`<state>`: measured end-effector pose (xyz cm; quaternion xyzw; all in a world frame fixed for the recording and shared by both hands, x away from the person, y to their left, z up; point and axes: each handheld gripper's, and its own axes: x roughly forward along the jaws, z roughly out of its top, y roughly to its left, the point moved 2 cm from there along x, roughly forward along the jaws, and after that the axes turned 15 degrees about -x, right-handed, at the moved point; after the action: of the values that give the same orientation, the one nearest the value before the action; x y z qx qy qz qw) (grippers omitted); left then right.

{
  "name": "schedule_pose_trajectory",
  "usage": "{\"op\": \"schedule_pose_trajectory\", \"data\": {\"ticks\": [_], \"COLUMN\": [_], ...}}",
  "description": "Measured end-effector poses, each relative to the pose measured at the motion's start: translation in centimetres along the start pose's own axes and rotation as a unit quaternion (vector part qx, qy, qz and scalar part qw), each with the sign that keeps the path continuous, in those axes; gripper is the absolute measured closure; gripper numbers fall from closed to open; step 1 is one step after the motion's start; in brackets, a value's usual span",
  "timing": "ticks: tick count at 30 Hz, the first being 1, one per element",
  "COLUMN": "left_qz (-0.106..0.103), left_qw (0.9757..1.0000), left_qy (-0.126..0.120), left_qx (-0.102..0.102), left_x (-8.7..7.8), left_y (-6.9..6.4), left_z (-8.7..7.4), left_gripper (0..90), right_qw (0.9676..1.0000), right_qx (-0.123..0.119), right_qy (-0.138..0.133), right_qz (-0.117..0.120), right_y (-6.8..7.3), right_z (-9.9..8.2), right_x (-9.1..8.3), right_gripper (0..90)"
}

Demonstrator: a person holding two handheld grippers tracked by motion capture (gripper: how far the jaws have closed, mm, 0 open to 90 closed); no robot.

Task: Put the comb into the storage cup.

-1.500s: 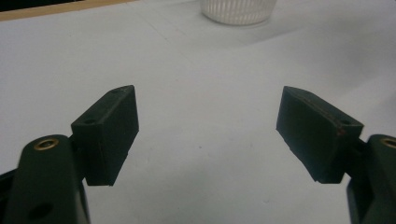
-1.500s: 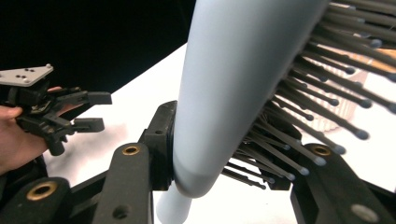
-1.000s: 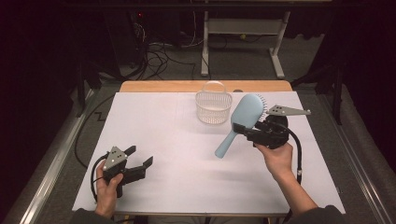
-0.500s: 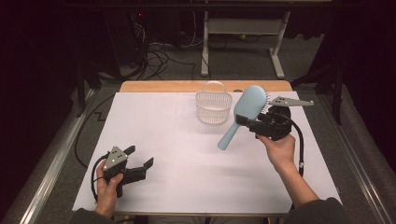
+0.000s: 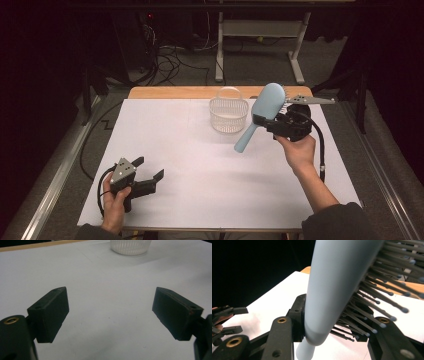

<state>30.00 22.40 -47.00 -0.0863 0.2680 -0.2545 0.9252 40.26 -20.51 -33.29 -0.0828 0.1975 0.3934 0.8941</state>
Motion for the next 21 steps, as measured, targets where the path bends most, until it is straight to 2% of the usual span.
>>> {"op": "schedule_pose_trajectory", "data": {"ticks": [13, 21], "left_qz": [0.004, 0.011], "left_qw": [0.9999, 0.9999], "left_qy": [-0.006, -0.007], "left_qx": [-0.009, -0.005], "left_x": [-0.6, -0.6], "left_y": [0.2, 0.1], "left_z": [-0.3, -0.3], "left_gripper": [14.9, 14.9], "right_qw": [0.9999, 0.9998], "right_qx": [-0.004, -0.003], "right_qy": [0.004, 0.007], "right_qz": [-0.013, -0.017], "right_y": [-0.9, -1.3], "right_z": [1.3, 1.6], "right_x": [0.3, 1.0], "right_gripper": [55.7, 55.6]}}
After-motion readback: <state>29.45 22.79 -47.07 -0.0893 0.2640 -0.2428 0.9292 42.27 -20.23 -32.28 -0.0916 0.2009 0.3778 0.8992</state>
